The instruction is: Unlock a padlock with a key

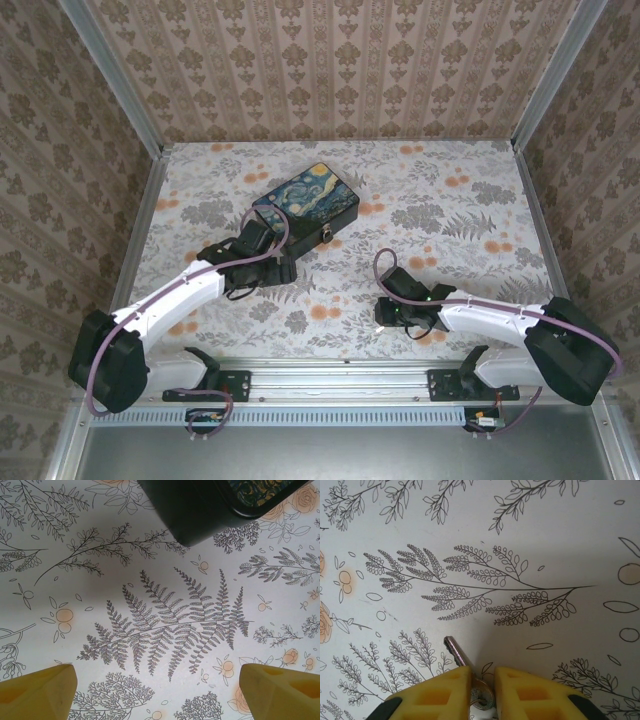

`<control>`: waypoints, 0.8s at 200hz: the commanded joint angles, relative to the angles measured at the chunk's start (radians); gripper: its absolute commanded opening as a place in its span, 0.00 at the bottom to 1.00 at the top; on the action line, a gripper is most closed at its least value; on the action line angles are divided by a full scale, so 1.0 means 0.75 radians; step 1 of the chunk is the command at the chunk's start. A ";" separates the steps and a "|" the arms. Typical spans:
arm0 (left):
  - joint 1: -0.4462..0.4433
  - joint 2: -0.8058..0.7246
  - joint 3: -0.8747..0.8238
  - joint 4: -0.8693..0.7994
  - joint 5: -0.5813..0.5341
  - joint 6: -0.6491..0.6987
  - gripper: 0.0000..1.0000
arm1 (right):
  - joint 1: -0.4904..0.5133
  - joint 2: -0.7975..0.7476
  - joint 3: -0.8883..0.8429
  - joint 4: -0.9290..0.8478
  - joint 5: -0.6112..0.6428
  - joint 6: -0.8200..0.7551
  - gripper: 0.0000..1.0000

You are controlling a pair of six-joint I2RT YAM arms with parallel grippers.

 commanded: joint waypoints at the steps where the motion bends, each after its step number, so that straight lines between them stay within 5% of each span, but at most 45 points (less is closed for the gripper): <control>1: -0.007 -0.013 0.032 -0.014 -0.002 0.002 0.93 | 0.028 0.087 -0.066 0.018 -0.025 0.035 0.18; 74: -0.026 -0.004 -0.021 0.070 0.123 -0.012 0.93 | 0.027 0.044 -0.088 0.081 -0.015 0.060 0.00; 160: -0.154 0.162 -0.014 0.241 0.462 0.043 0.92 | 0.027 -0.138 -0.073 0.059 0.016 0.007 0.00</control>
